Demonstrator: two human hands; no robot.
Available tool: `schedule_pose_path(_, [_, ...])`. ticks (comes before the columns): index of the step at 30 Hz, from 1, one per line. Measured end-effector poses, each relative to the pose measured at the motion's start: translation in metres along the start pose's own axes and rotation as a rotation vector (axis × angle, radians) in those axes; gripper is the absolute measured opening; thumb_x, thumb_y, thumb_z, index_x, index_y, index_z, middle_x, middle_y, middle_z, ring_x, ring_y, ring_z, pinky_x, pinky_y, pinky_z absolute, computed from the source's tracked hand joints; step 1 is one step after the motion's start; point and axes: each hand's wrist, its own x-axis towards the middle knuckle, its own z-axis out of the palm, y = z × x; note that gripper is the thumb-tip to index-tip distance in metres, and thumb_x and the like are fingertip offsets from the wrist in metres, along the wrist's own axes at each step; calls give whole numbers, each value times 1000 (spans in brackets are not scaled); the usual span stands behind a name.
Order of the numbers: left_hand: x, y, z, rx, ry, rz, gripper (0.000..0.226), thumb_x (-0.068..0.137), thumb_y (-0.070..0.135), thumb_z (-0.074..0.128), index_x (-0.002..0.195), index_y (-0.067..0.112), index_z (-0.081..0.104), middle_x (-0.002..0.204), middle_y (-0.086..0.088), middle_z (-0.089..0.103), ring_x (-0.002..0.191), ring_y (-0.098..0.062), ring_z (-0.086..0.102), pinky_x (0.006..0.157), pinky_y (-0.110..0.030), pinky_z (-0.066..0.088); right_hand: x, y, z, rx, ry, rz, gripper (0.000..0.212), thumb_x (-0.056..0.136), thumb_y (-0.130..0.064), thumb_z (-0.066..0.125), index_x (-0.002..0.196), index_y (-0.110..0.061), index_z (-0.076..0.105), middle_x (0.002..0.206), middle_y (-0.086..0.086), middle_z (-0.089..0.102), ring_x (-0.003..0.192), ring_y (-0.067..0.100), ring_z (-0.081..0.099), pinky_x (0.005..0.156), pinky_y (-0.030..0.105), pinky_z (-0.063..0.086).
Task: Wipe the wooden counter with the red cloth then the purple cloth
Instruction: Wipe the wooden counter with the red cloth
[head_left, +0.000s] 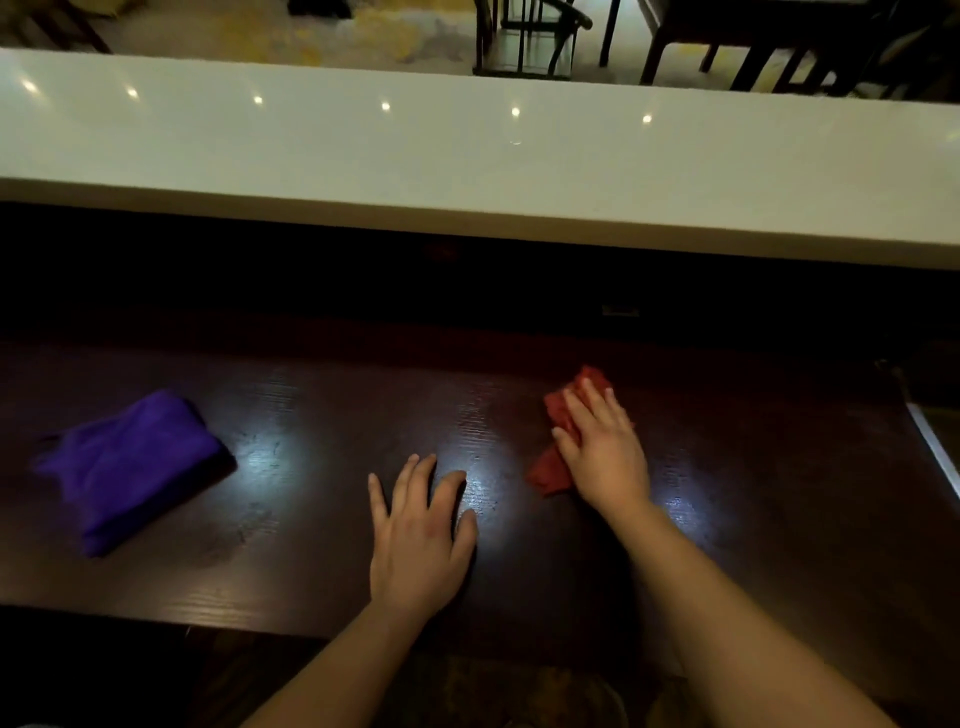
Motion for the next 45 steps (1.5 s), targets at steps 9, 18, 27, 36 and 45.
schedule_pose_path(9, [-6,-54,-32,7,-35,46,56,90,46,41,140,22,46,149,-11,42,144,-28,29,118,-57,22,-67,-74,42,-74,-186,-558,62,89,-60,41,145,-34,30,159,-3,23,147,23,14,117,47,24])
schedule_pose_path(18, [-15,-131,-41,239,-107,-75,65,90,55,36,148,24,38,156,-14,33,149,-31,19,116,-64,14,30,-106,47,-27,-48,-13,65,91,-53,48,147,-24,32,160,5,18,147,33,8,120,45,11])
schedule_pose_path(27, [-17,-133,-43,196,-86,-77,63,89,53,42,146,27,40,155,-11,37,148,-27,23,116,-61,17,-31,-144,61,-95,-230,-630,63,89,-58,40,146,-34,30,160,-2,19,147,23,15,118,44,15])
schedule_pose_path(36, [-16,-129,-44,189,-56,-71,62,90,51,41,146,25,43,156,-9,36,149,-24,21,118,-58,15,44,-178,66,-70,-70,-108,61,92,-46,48,146,-22,32,159,9,20,146,37,10,119,47,13])
schedule_pose_path(45, [-18,-130,-44,156,-44,-68,76,81,56,48,146,17,41,157,-7,36,150,-21,18,119,-58,14,0,-143,70,-89,-132,-595,52,95,-46,41,144,-30,36,158,1,27,146,26,21,119,43,17])
